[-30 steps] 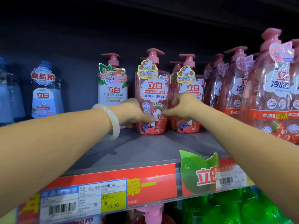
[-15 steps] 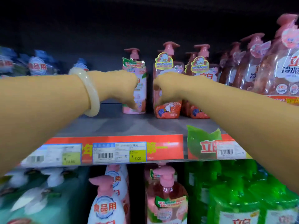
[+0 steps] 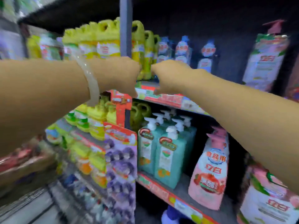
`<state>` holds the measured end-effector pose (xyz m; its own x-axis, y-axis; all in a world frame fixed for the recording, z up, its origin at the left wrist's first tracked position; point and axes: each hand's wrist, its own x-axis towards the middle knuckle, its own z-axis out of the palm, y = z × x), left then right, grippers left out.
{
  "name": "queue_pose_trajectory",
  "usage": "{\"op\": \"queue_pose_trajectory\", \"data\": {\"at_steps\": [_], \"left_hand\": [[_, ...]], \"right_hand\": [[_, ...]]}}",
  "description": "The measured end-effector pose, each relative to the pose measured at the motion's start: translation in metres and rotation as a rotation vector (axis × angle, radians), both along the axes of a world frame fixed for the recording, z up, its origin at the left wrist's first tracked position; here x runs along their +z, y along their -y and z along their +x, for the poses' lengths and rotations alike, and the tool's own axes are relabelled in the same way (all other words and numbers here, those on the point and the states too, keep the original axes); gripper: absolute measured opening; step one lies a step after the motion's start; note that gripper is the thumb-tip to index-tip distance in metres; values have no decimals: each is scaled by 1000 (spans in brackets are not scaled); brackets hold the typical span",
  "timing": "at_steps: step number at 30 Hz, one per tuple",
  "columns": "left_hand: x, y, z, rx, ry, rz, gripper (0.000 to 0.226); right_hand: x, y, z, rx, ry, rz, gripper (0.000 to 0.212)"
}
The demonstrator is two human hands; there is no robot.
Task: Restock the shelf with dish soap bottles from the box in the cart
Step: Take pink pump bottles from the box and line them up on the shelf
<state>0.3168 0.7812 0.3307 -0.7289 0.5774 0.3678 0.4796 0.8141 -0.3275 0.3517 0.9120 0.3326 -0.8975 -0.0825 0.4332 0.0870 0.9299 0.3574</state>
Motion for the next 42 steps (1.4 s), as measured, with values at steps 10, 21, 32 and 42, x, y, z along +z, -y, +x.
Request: {"op": "queue_pose_trajectory", "data": {"at_steps": [10, 21, 32, 42], "left_hand": [[-144, 257, -28, 376, 336, 19, 47], [-262, 493, -61, 644, 551, 24, 49], [-321, 586, -179, 658, 629, 13, 46], [-335, 667, -381, 614, 654, 40, 44]], "right_hand": [[-138, 250, -78, 330, 366, -45, 36], [-270, 485, -136, 527, 698, -67, 43], [-325, 582, -265, 527, 825, -79, 47], [-353, 646, -473, 462, 848, -182, 50]]}}
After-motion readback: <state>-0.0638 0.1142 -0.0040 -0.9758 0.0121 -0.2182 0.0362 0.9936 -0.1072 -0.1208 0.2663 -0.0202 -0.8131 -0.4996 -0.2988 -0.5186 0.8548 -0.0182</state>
